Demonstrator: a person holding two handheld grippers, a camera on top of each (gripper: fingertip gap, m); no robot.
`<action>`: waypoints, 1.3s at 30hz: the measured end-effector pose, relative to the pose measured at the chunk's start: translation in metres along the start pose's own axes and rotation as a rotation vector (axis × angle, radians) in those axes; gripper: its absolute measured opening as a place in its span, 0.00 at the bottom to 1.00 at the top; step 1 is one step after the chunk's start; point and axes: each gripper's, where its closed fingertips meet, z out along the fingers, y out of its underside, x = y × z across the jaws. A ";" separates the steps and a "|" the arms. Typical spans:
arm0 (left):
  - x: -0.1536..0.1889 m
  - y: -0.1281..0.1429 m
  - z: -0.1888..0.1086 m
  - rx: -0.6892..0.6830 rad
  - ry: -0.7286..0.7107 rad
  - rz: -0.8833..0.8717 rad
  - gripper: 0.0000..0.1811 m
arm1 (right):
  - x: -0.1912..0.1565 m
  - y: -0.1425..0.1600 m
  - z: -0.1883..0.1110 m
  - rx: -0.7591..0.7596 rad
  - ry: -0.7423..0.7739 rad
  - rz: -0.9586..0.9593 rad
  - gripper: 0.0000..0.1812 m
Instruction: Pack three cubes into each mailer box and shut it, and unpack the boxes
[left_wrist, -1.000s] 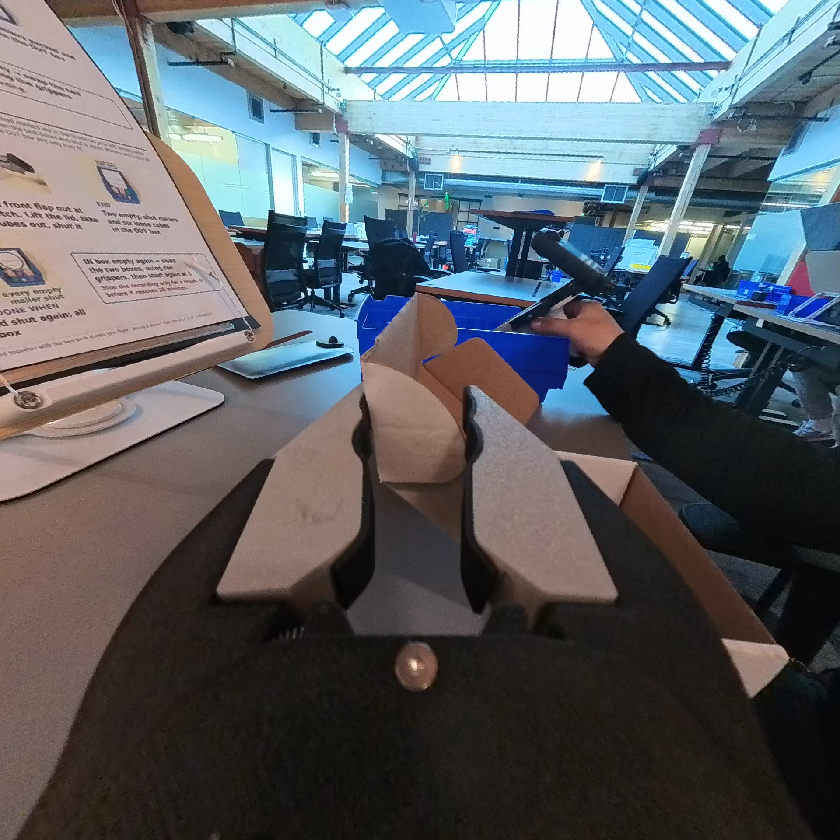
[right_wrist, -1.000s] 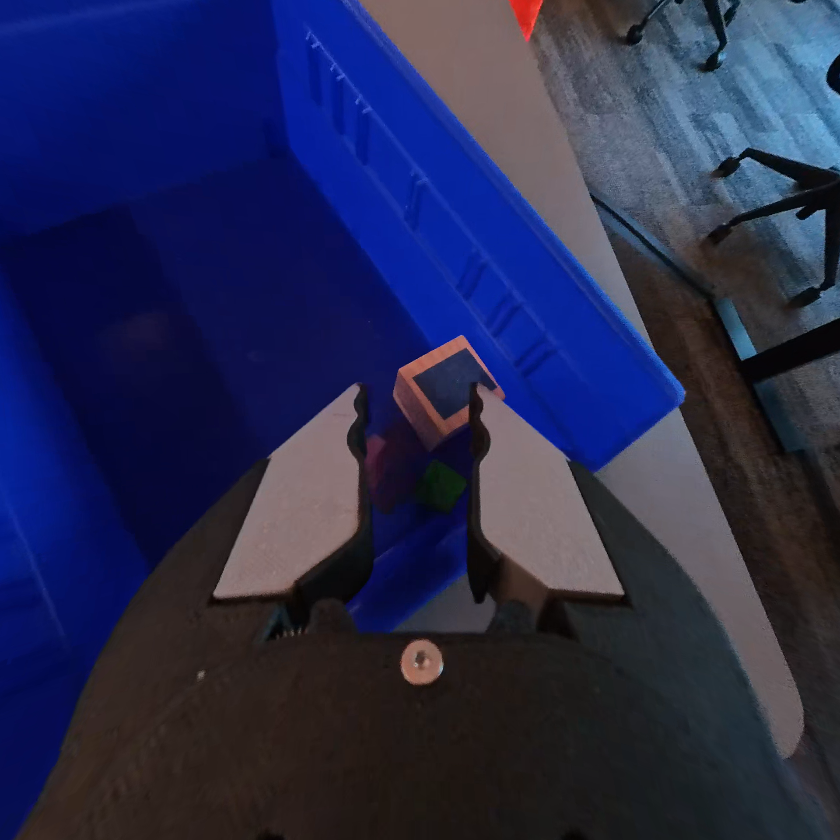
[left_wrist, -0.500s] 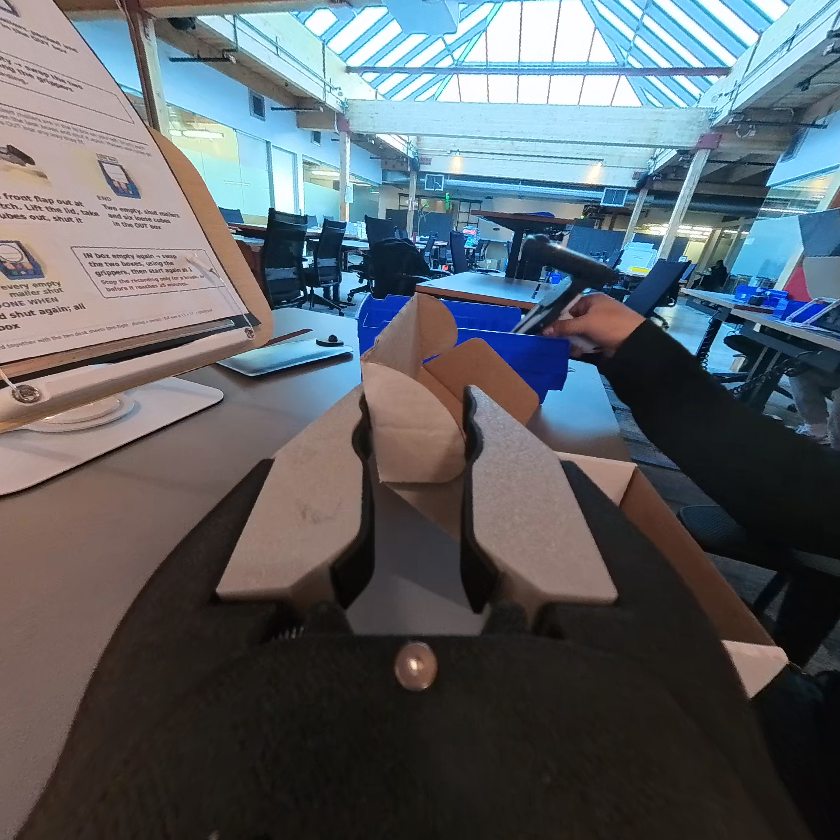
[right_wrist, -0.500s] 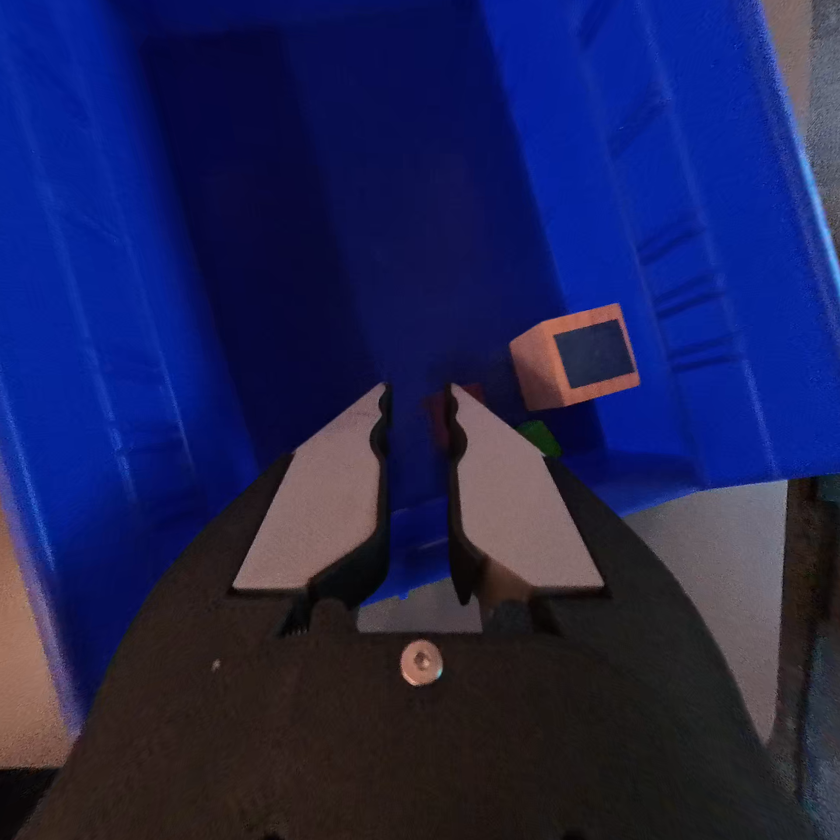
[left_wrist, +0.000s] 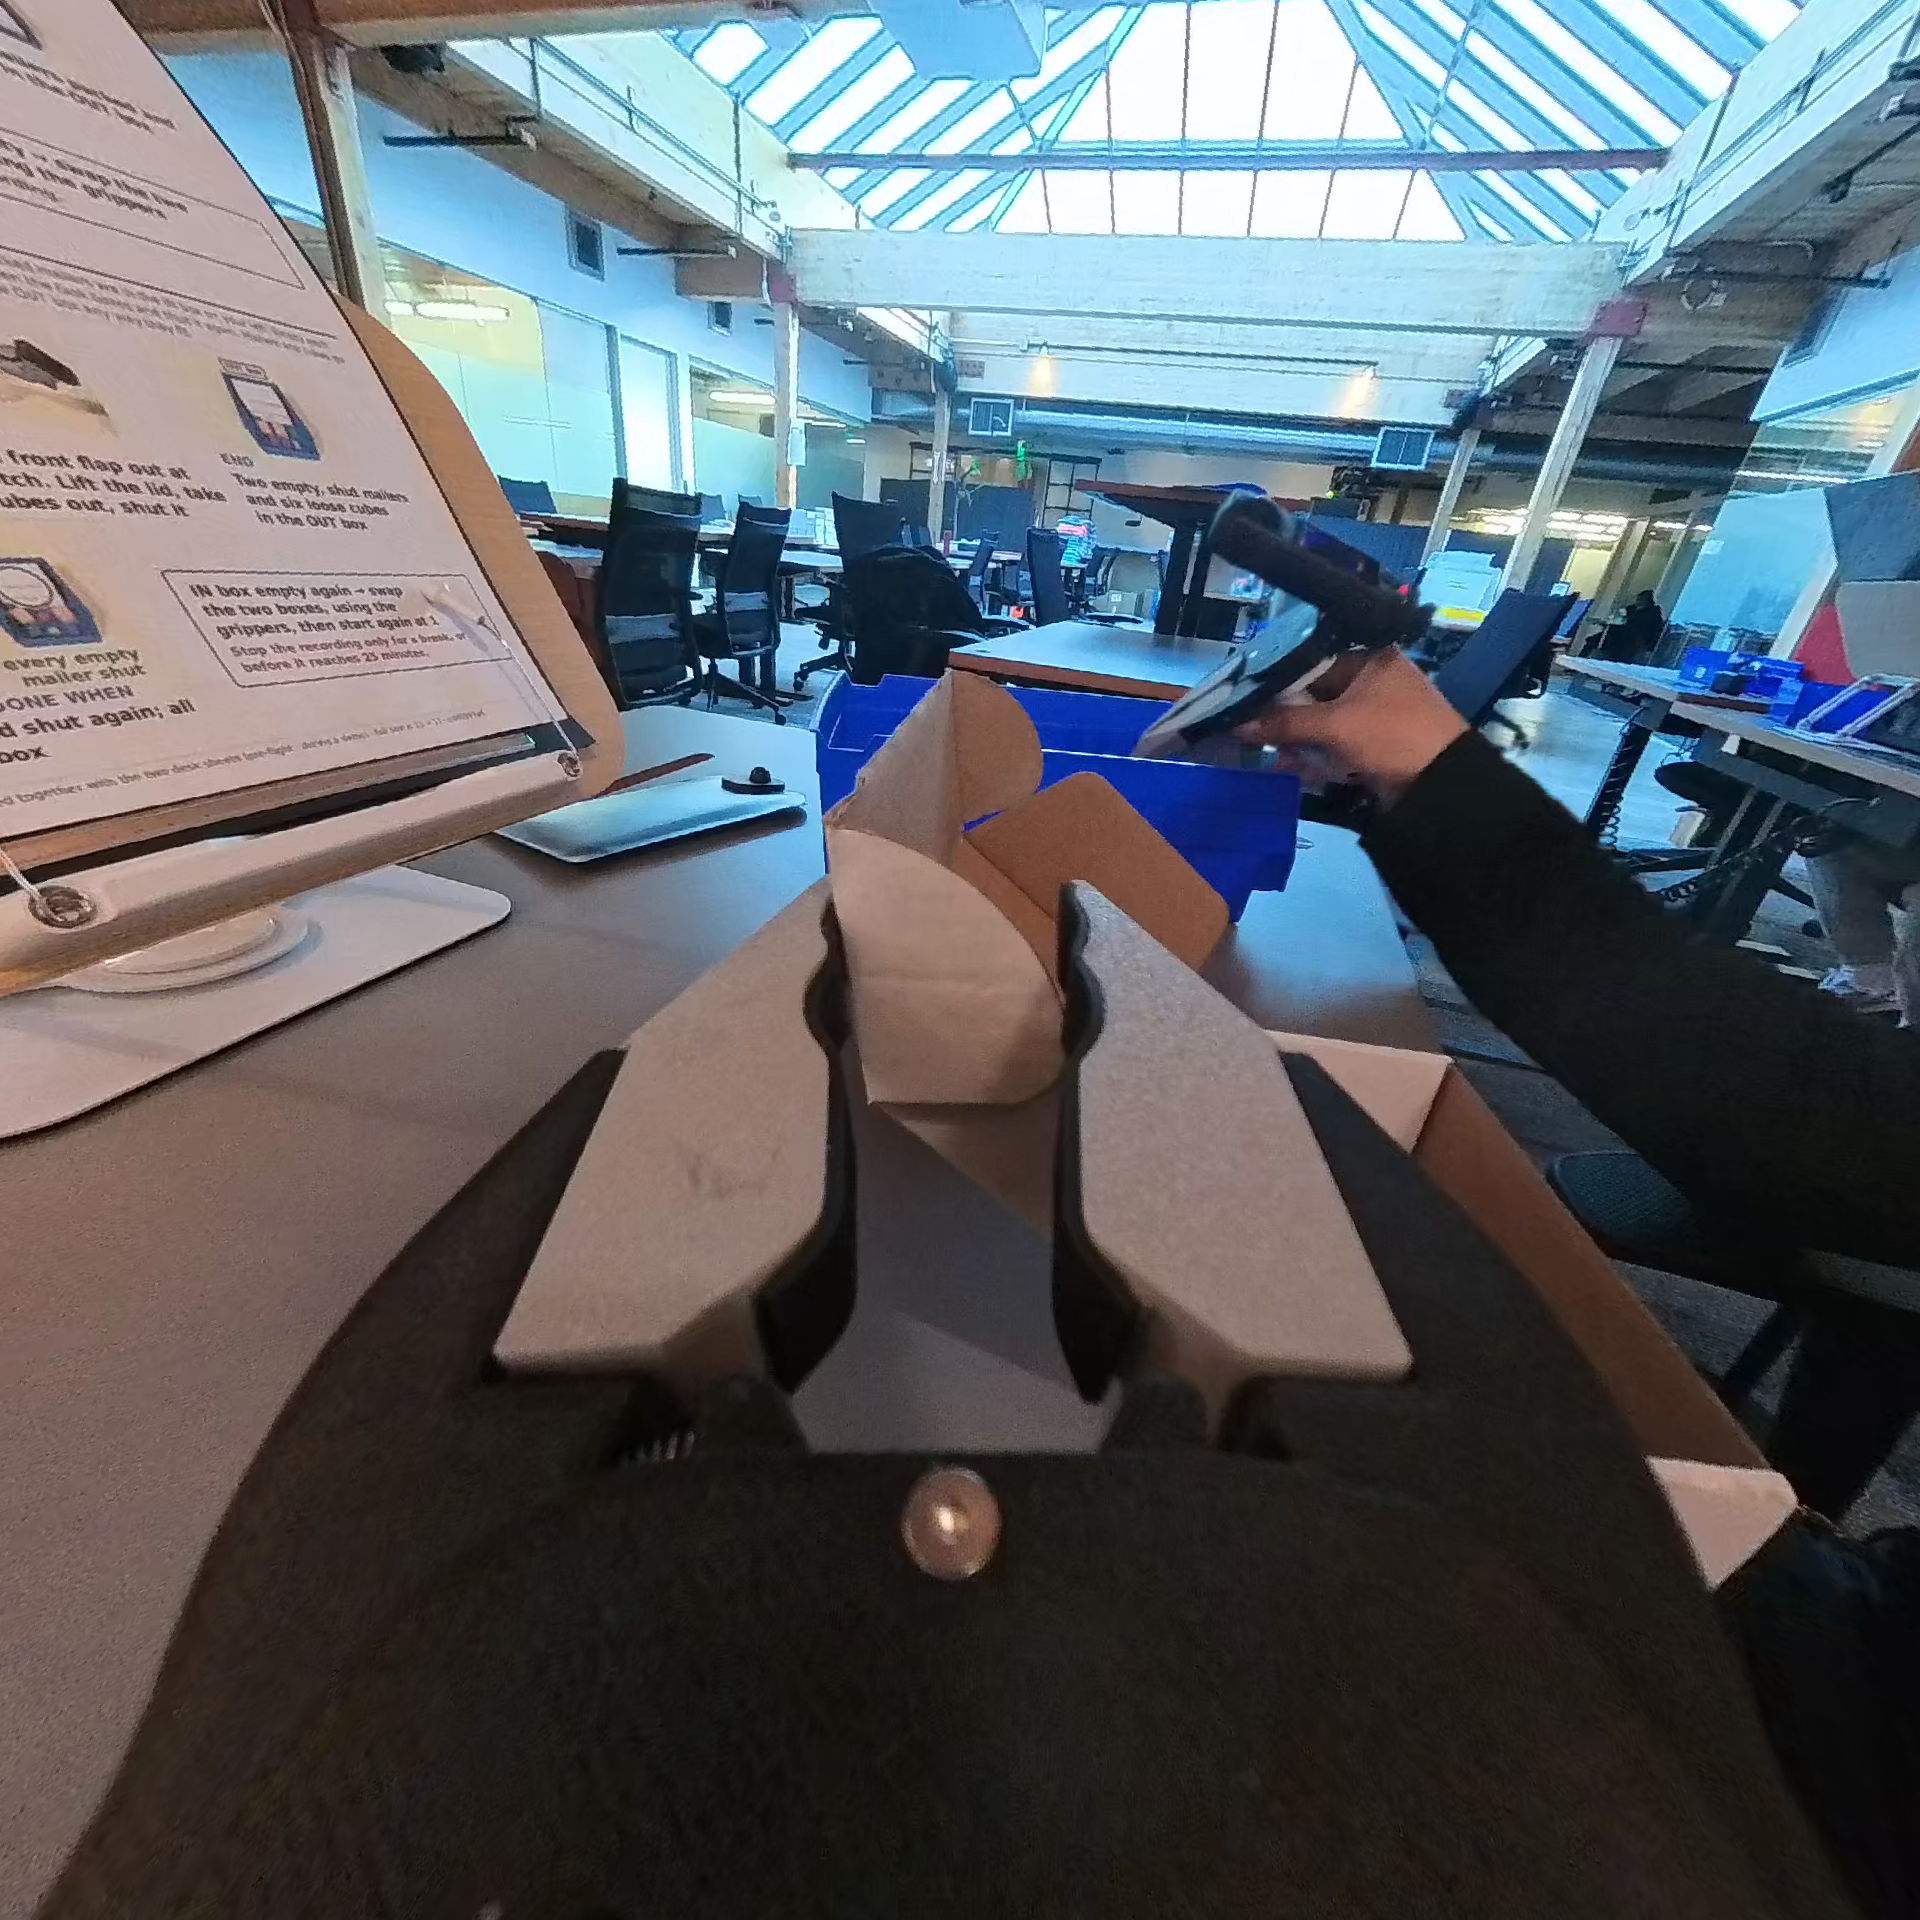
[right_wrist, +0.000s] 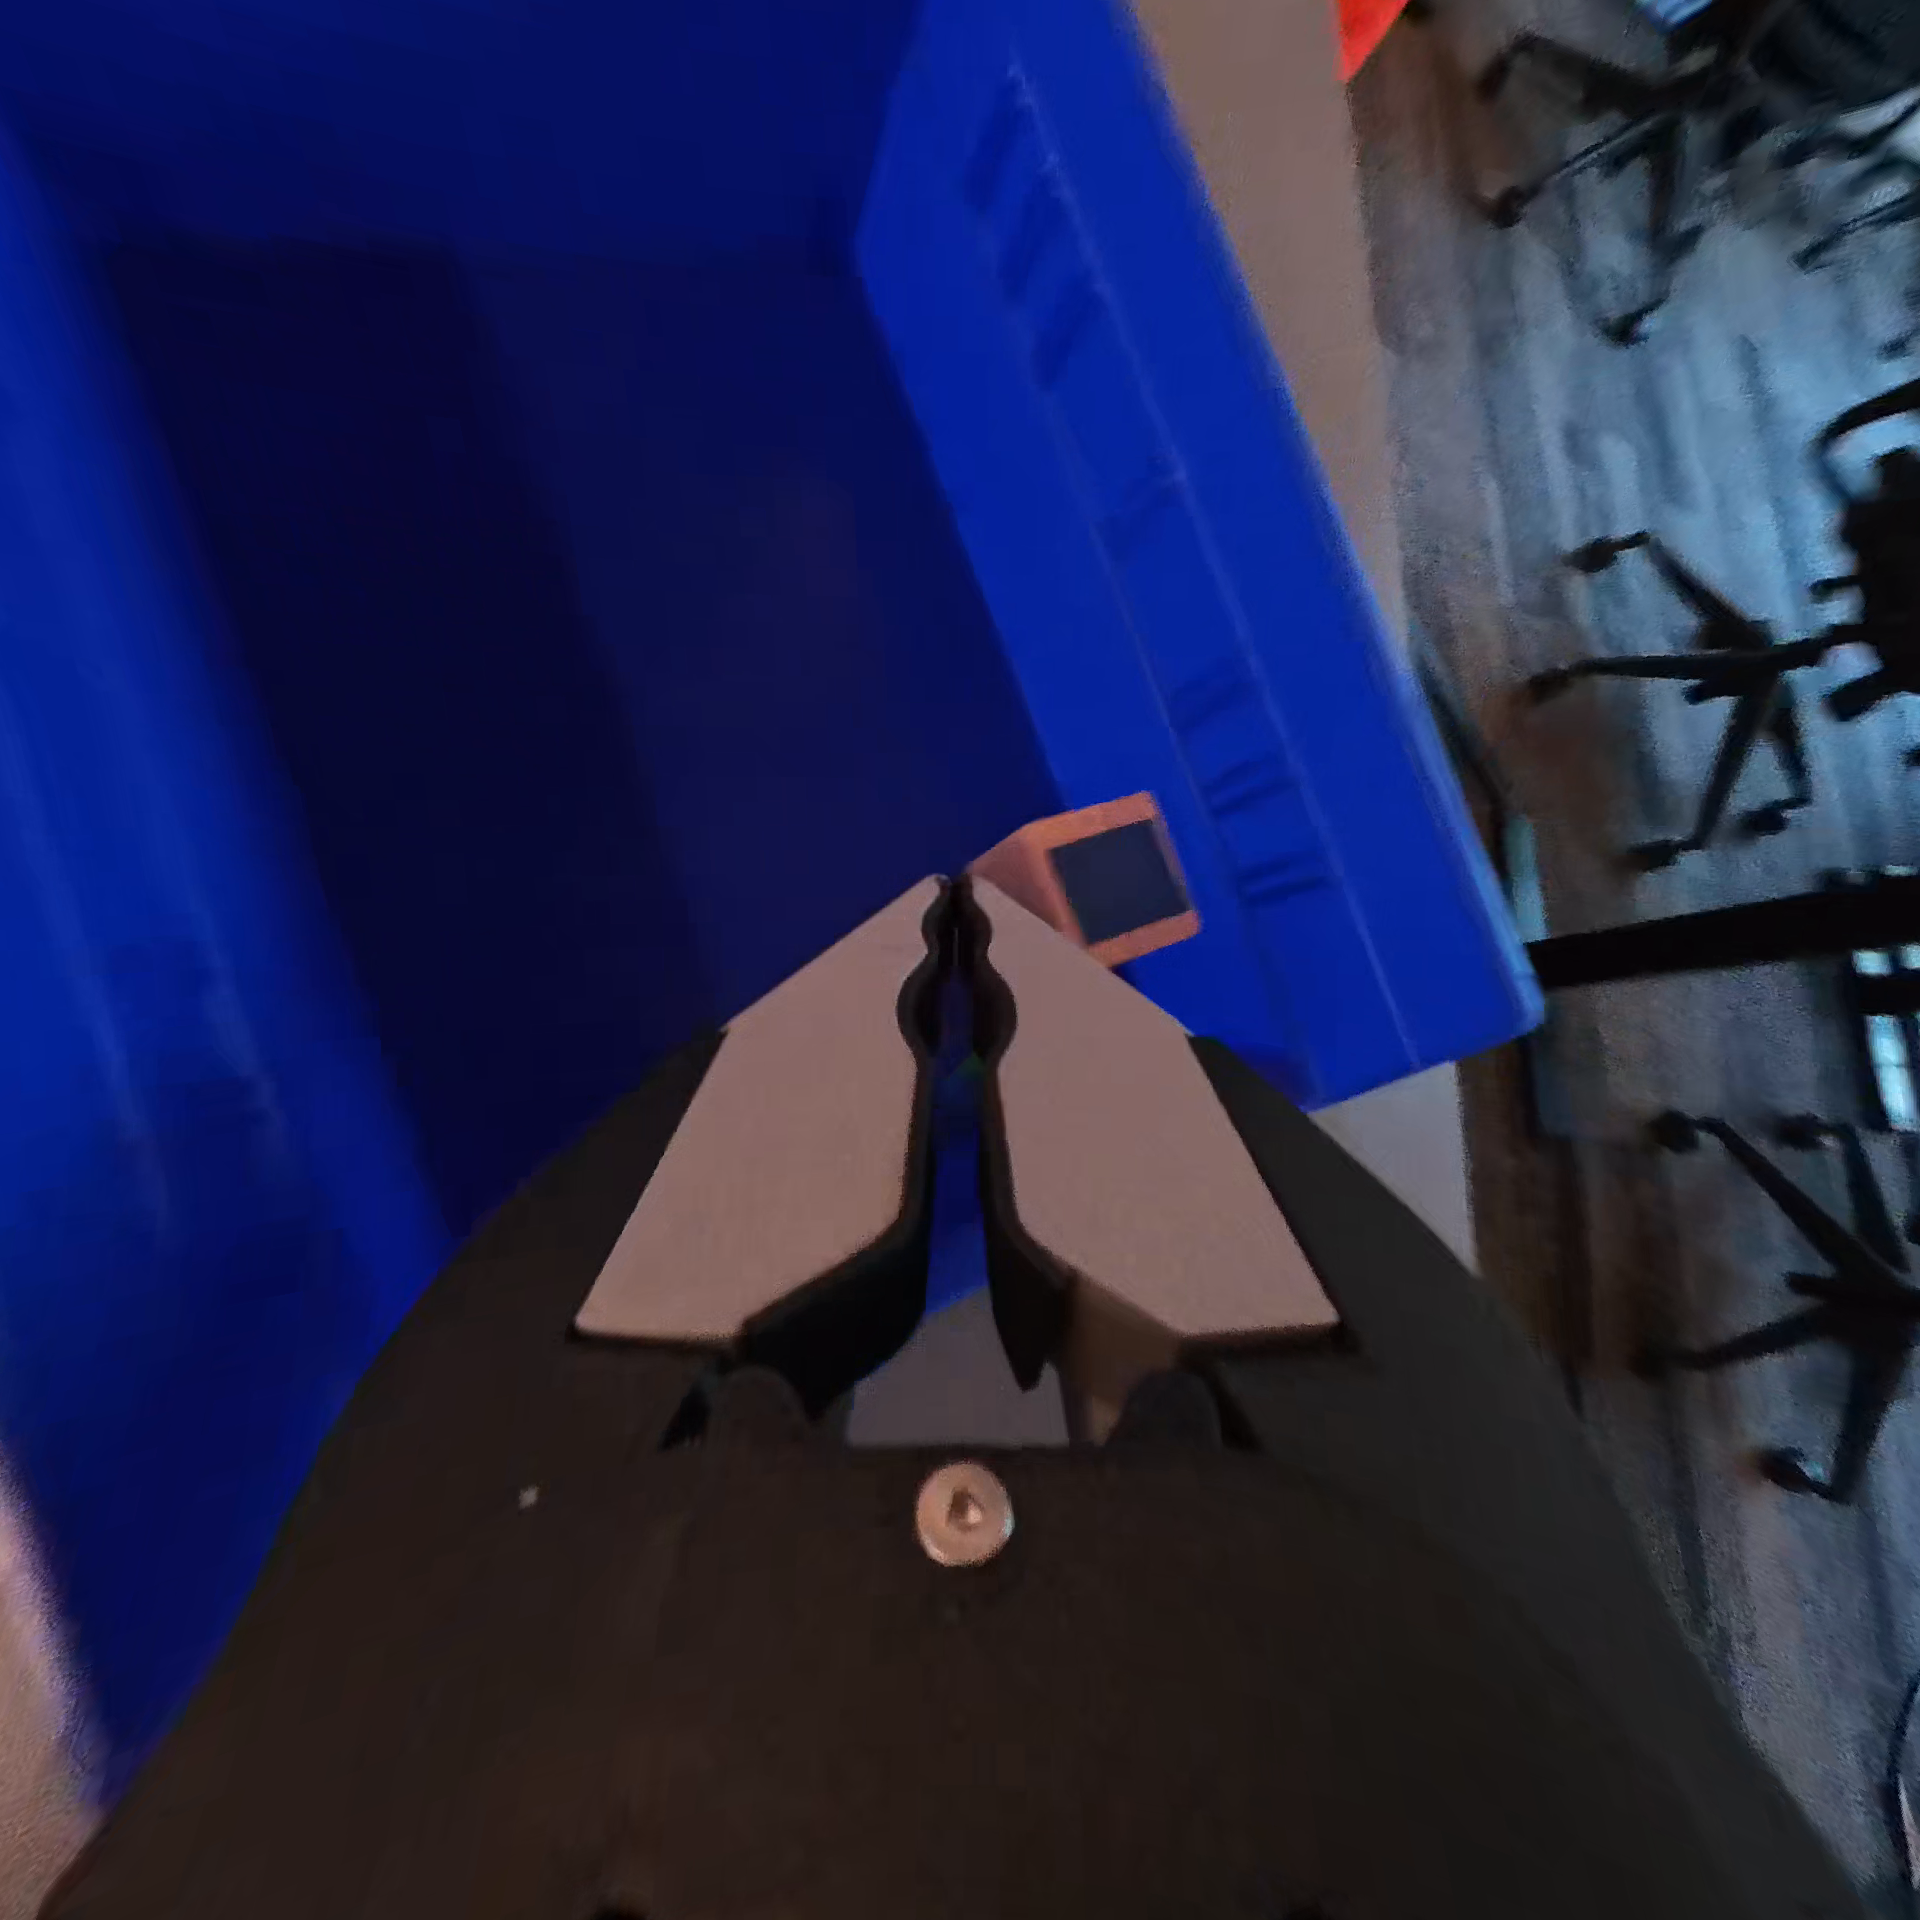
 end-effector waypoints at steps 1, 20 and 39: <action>0.000 0.000 0.000 0.001 0.000 0.000 0.21 | -0.009 0.008 -0.001 -0.050 -0.059 -0.023 0.00; 0.003 -0.002 -0.001 0.006 0.005 0.014 0.21 | -0.037 0.032 0.014 -0.220 -0.163 -0.393 0.00; 0.004 -0.003 -0.001 0.008 0.005 0.023 0.21 | -0.032 0.040 0.006 -0.243 -0.097 -0.602 0.00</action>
